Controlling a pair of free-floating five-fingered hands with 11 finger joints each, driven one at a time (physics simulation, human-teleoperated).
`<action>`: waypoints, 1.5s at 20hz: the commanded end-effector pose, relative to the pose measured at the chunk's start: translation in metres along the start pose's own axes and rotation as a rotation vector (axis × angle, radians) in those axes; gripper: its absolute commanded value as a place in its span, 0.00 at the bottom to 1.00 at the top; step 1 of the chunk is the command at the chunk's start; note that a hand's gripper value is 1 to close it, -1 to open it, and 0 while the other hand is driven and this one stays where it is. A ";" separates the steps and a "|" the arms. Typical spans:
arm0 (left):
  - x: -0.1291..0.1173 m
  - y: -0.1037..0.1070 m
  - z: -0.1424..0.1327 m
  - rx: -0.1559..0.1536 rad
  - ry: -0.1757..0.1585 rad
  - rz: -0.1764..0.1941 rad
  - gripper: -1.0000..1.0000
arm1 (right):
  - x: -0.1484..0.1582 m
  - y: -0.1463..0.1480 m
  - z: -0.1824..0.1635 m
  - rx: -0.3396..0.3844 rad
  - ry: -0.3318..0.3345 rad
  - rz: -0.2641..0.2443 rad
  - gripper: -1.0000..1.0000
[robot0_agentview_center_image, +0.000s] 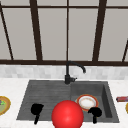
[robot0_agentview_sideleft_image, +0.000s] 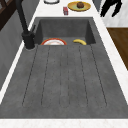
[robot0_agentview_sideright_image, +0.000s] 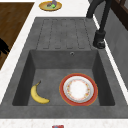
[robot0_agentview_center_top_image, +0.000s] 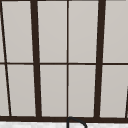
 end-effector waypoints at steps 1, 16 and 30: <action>0.000 0.000 0.000 0.000 0.000 0.000 0.50 | -0.026 -0.007 -0.007 0.016 -0.006 -0.017 0.00; -0.001 -0.001 -0.001 0.015 0.011 -0.030 0.50 | -0.117 -0.037 -0.007 0.049 -0.023 0.017 0.00; -0.001 -0.001 -0.001 0.019 0.014 -0.036 0.50 | -0.229 -0.056 0.000 0.055 -0.015 0.036 0.00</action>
